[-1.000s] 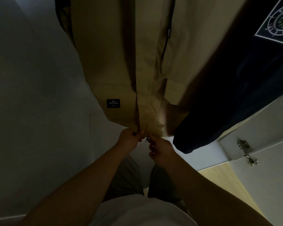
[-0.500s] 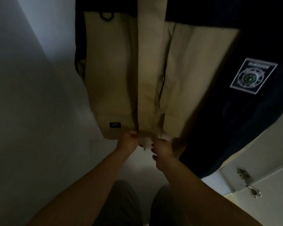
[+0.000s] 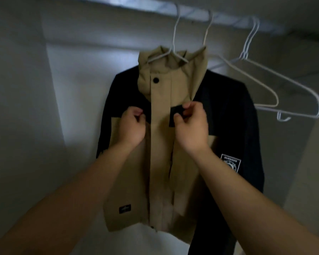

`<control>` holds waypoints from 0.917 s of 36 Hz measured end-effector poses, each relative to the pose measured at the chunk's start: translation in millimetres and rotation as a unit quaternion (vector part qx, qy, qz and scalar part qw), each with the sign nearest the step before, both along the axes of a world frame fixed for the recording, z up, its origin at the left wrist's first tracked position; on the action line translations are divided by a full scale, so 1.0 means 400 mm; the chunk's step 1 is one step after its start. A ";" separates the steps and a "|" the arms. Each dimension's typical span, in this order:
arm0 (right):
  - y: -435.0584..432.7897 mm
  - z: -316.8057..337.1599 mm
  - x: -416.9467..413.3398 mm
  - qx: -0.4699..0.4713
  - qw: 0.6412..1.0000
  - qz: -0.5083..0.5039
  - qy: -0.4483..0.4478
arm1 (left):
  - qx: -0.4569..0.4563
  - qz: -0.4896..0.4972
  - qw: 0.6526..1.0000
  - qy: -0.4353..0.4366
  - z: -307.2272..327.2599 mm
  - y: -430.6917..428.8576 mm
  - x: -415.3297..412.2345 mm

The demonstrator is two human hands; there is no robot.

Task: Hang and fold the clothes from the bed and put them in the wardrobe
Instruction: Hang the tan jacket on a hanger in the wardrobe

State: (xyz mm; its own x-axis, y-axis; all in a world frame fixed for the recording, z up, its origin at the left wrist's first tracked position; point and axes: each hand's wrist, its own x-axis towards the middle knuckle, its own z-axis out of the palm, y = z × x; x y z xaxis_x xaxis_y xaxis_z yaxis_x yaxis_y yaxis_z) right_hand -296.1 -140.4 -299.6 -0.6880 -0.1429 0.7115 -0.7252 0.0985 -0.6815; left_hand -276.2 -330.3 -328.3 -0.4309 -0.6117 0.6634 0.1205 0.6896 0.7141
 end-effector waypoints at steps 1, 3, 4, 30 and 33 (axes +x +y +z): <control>0.014 0.033 -0.008 0.008 0.999 -0.023 0.040 | -0.014 0.018 1.000 0.017 0.040 -0.011 -0.001; 0.045 0.089 -0.024 0.035 0.986 -0.101 0.131 | -0.044 0.064 0.996 0.053 0.110 -0.033 0.003; 0.059 0.111 -0.035 0.051 0.971 -0.156 0.173 | -0.059 0.095 0.991 0.072 0.141 -0.046 0.006; 0.163 0.240 -0.218 0.367 0.853 -0.330 0.170 | 0.146 -0.175 0.967 -0.113 0.255 -0.333 0.104; 0.167 0.251 -0.221 0.373 0.868 -0.302 0.123 | 0.231 -0.266 0.929 -0.112 0.243 -0.345 0.123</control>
State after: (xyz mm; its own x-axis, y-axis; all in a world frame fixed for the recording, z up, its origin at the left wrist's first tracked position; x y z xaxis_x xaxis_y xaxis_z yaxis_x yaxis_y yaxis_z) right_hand -384.3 -73.4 -199.3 -0.6378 -0.2936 0.7120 -0.5019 0.8597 -0.0950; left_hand -227.1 -468.2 -231.3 -0.8492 -0.4704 0.2398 0.1690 0.1881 0.9675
